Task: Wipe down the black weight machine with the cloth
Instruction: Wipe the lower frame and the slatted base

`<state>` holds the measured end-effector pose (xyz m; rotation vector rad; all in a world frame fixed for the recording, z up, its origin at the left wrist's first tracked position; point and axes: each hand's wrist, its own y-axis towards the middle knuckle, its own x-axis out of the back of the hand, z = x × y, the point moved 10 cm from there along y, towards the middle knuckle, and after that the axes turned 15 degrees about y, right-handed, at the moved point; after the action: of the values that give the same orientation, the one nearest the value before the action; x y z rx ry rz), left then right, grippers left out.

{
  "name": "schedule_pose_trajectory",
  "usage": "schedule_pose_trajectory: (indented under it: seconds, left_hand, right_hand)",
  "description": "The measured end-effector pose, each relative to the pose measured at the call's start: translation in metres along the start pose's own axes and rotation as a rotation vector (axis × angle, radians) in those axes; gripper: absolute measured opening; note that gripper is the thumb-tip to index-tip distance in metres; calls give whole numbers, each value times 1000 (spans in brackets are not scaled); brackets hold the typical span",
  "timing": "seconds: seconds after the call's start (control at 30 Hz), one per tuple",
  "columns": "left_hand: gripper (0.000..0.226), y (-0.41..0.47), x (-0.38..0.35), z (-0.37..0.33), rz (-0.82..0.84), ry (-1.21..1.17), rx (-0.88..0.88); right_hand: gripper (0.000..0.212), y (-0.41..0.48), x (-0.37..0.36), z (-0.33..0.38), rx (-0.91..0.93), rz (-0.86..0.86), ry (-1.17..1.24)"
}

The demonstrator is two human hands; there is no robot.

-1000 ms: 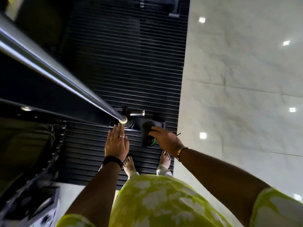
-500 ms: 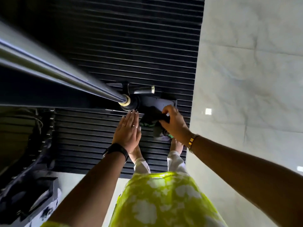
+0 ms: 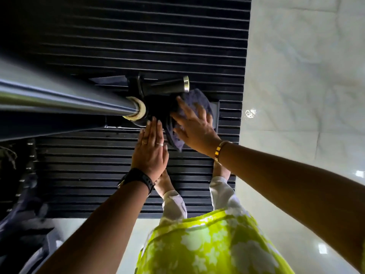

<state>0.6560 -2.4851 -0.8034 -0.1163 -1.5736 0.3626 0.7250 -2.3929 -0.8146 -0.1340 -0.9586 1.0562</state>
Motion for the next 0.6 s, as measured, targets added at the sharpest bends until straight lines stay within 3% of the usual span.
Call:
schedule_pose_trajectory:
  seconds: [0.13, 0.37, 0.6]
  left_hand:
    - [65, 0, -6, 1, -70, 16, 14]
    - [64, 1, -1, -5, -166, -25, 29]
    - [64, 27, -1, -20, -188, -6, -18]
  right_hand:
    - [71, 19, -31, -16, -40, 26, 2]
    - [61, 33, -22, -18, 132, -151, -80]
    - [66, 31, -9, -80, -268, -441, 393]
